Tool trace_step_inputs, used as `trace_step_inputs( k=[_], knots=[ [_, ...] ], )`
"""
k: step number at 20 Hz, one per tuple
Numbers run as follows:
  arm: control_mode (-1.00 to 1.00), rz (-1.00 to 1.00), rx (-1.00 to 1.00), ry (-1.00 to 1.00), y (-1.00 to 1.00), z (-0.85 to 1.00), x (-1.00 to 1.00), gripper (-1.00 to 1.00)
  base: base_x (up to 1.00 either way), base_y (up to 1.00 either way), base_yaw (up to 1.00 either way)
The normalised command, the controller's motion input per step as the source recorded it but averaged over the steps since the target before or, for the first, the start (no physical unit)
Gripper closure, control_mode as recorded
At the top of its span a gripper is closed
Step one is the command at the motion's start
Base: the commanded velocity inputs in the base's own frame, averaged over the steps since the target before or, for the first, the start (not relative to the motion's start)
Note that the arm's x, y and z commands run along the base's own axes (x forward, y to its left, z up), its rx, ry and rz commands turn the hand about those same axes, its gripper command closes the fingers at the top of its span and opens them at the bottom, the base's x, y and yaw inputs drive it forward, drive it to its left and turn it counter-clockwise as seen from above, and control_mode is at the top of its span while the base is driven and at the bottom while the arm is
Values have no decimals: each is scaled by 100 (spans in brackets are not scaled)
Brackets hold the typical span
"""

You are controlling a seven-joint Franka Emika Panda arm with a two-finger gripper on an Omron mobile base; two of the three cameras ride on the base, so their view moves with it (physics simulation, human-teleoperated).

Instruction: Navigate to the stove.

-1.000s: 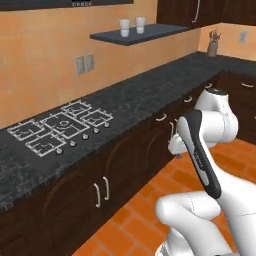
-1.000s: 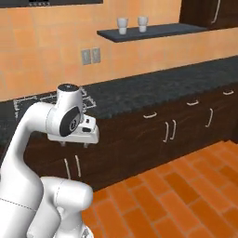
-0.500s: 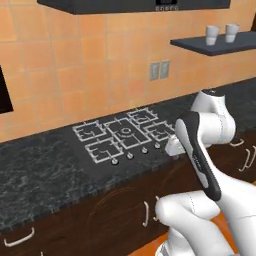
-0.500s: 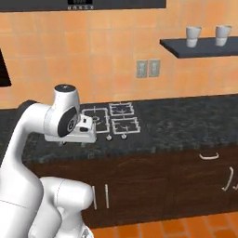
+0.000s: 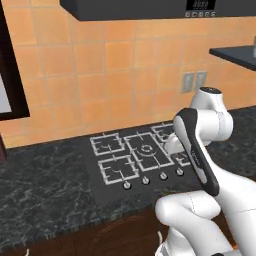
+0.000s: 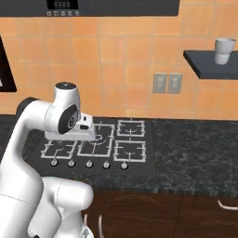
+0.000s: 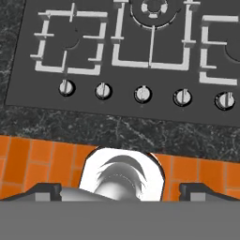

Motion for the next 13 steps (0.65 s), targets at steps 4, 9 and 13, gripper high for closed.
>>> trace_step_inputs(
  k=[4, 9, 13],
  knots=[
    [100, 0, 0, 0, 0, 0, 0, -100, 83, -48, 27],
    [100, 0, 0, 0, 0, 0, 0, -100, 100, -34, 26],
    [100, 0, 0, 0, 0, 0, 0, -100, 100, -33, 26]
  ],
)
